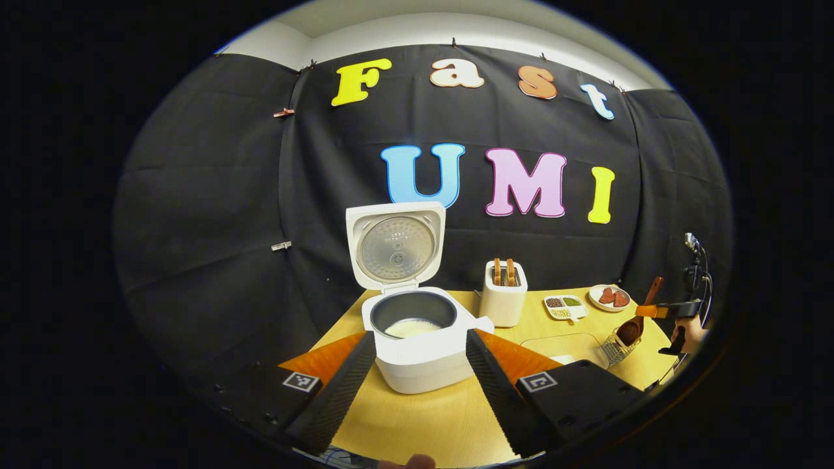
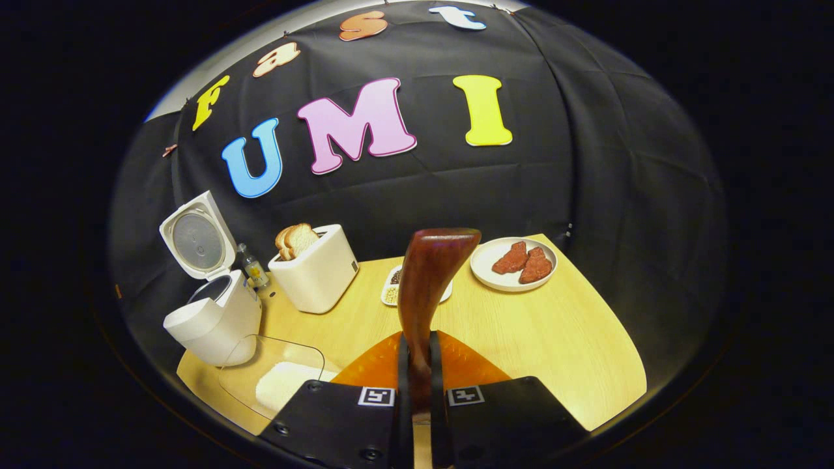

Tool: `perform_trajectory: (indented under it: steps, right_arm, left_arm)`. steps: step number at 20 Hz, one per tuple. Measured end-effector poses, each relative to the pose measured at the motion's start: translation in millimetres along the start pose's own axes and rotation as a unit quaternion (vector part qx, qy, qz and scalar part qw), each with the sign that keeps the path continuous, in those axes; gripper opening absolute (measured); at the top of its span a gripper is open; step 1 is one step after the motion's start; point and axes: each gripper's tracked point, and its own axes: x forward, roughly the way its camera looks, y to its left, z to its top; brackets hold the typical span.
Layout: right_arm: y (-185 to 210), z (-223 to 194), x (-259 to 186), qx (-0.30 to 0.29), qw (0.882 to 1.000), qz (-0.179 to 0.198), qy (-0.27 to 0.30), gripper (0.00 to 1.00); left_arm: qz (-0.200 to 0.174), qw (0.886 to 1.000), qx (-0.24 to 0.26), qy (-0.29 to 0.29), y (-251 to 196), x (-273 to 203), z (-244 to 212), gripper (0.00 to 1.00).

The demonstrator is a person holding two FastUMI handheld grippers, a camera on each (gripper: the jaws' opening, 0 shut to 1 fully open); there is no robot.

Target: Close the left gripper, press the button to open the rice cooker; take a wooden spoon from the chopstick holder with the right hand, scoop a spoonful of rice and pour it into the rice cooker, then put the wooden spoon back into the chopstick holder.

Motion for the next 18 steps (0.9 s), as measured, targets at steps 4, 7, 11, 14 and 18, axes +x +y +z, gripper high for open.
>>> perform_trajectory:
  steps: [4, 7, 11, 14, 18]
  right_arm:
    - [-7, -18, 15, 0.007, 1.000, -0.002, 0.019, 0.15]
    - [-10, -29, 21, 0.016, 0.999, -0.003, 0.027, 0.15]
    - [-14, -42, 24, 0.023, 0.999, -0.005, 0.039, 0.15]
    - [-18, -42, 24, 0.026, 0.999, -0.008, 0.038, 0.18]
    - [-34, -35, 20, 0.027, 0.998, -0.039, 0.034, 0.27]
  left_arm:
    - [0.003, 1.000, 0.001, 0.004, -3, 1, -1, 0.96]
    - [0.007, 1.000, 0.004, 0.005, -1, 1, -1, 0.96]
    - [0.011, 1.000, -0.001, 0.006, 2, 3, 0, 0.96]
    - [0.012, 1.000, 0.001, 0.006, 5, 2, 2, 0.96]
    - [0.011, 1.000, -0.005, 0.003, 6, 3, 5, 0.96]
